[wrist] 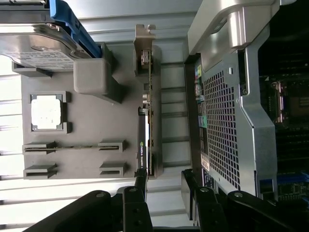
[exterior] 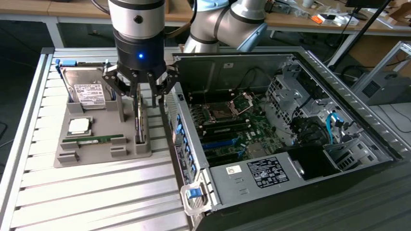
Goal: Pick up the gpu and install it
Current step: 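Pick up the gpu and move the gpu toward the slot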
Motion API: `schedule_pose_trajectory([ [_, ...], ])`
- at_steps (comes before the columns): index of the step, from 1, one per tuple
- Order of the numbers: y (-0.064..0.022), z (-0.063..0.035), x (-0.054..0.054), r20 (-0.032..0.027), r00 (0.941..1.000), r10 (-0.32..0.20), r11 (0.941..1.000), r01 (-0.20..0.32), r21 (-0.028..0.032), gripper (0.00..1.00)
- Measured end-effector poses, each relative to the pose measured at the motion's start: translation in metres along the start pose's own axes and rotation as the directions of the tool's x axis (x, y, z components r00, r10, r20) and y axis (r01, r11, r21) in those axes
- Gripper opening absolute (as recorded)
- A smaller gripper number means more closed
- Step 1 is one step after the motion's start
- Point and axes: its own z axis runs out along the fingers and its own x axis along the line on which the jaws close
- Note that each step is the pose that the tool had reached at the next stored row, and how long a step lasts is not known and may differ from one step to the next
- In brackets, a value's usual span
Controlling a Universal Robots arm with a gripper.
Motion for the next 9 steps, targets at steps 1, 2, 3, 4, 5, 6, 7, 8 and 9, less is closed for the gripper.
schedule_pose_trajectory([
  [1,0.0000,0.0002,0.0000,0.0000,1.0000,0.000,1.0000,0.000,0.0000,0.42],
  [2,0.0000,0.0004,0.0000,0.0000,1.0000,0.000,1.0000,0.000,0.0000,0.42],
  [3,0.0000,0.0007,0.0000,0.0000,1.0000,0.000,1.0000,0.000,0.0000,0.42],
  [4,0.0000,0.0009,0.0000,0.0000,1.0000,0.000,1.0000,0.000,0.0000,0.42],
  [5,0.0000,0.0011,0.0000,0.0000,1.0000,0.000,1.0000,0.000,0.0000,0.42],
  [6,0.0000,0.0014,0.0000,0.0000,1.0000,0.000,1.0000,0.000,0.0000,0.42],
  [7,-0.0001,0.0016,0.0000,0.0000,1.0000,0.000,1.0000,0.000,0.0000,0.42],
  [8,-0.0001,0.0018,0.0000,0.0000,1.0000,0.000,1.0000,0.000,-0.0001,0.42],
  [9,-0.0001,0.0020,0.0001,0.0000,1.0000,0.000,1.0000,0.000,-0.0001,0.42],
])
